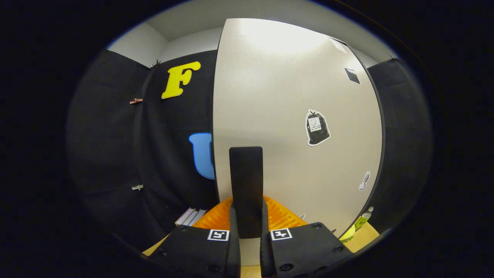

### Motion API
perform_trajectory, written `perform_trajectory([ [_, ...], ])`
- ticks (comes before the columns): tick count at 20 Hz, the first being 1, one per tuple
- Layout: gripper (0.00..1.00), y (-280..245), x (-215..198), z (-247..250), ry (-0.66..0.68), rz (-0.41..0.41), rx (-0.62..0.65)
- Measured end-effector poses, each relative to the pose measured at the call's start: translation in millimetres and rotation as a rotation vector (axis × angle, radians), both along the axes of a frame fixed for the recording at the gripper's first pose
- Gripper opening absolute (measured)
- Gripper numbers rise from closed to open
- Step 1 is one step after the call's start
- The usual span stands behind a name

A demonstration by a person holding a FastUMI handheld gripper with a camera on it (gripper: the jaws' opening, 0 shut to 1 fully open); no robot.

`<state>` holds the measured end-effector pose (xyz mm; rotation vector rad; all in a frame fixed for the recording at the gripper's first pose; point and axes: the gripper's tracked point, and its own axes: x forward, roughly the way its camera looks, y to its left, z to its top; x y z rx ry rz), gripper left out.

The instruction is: Open the shoe cabinet door, grab the shoes and put them into the shoe cabinet, then close the shoe cabinet door.

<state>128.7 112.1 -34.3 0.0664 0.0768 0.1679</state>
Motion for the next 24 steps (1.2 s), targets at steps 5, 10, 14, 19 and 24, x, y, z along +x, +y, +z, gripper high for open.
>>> perform_trajectory([
  [5, 0.24, -18.2, -35.6, 2.9, -0.003, 0.023, 0.018],
  [10, 0.24, -41.0, -69.3, 4.8, -0.004, 0.054, 0.016],
  [14, 0.24, -62.7, -94.9, 4.6, 0.008, 0.094, 0.014],
  [19, 0.24, -96.5, -122.6, 6.4, 0.016, 0.128, 0.016],
  [24, 0.23, -132.1, -143.4, 7.6, 0.028, 0.138, 0.014],
])
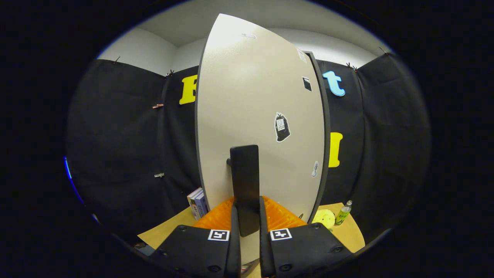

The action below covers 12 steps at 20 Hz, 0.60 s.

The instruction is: Open the shoe cabinet door, grab the shoes and put them into the shoe cabinet, then close the shoe cabinet door.

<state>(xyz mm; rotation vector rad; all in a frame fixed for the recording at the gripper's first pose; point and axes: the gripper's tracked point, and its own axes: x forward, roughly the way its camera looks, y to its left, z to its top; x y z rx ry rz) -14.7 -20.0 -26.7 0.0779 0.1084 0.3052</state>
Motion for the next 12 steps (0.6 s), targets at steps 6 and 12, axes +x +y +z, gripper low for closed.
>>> perform_trajectory([
  [6, 0.23, -35.1, -11.3, 1.5, 0.006, -0.021, -0.009],
  [12, 0.22, -71.9, -20.5, 1.7, 0.027, -0.072, 0.005],
])
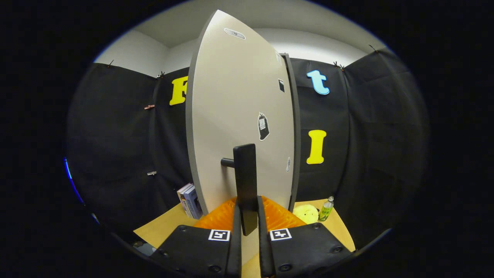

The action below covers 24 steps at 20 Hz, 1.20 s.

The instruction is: Open the shoe cabinet door, grab the shoes and put them into the shoe cabinet, then close the shoe cabinet door.

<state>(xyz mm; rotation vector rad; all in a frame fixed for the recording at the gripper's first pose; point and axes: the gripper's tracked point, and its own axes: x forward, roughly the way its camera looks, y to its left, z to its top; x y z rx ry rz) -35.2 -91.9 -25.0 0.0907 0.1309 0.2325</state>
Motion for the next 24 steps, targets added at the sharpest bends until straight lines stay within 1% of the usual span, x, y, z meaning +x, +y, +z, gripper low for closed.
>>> perform_trajectory([
  [3, 0.22, -10.0, -11.3, -1.8, 0.007, -0.022, -0.009],
  [8, 0.22, -56.6, -46.4, 13.1, -0.039, -0.102, -0.03],
  [11, 0.22, -62.7, -60.2, 19.3, -0.067, -0.126, -0.04],
  [14, 0.22, -66.0, -76.8, 10.0, -0.054, -0.124, -0.047],
  [17, 0.22, -60.5, -90.6, 2.4, -0.03, -0.1, -0.04],
  [24, 0.22, -19.5, -91.0, -20.1, 0.014, -0.035, -0.024],
])
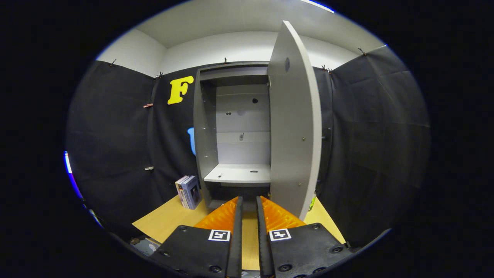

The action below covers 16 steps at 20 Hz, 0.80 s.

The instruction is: Open the shoe cabinet door, grab the shoes and put them into the shoe cabinet, then close the shoe cabinet door.

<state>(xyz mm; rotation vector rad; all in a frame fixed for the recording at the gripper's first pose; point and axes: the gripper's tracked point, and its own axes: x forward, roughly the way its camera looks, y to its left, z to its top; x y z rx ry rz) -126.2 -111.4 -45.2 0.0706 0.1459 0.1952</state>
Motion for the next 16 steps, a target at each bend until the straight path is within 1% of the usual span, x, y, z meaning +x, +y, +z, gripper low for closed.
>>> perform_trajectory([
  [5, 0.22, 41.9, 10.6, -35.5, 0.085, 0.04, -0.012],
  [9, 0.22, 76.5, 27.1, -75.3, 0.177, 0.049, -0.019],
  [16, 0.22, 127.9, 54.3, -163.8, 0.38, 0.022, -0.019],
])
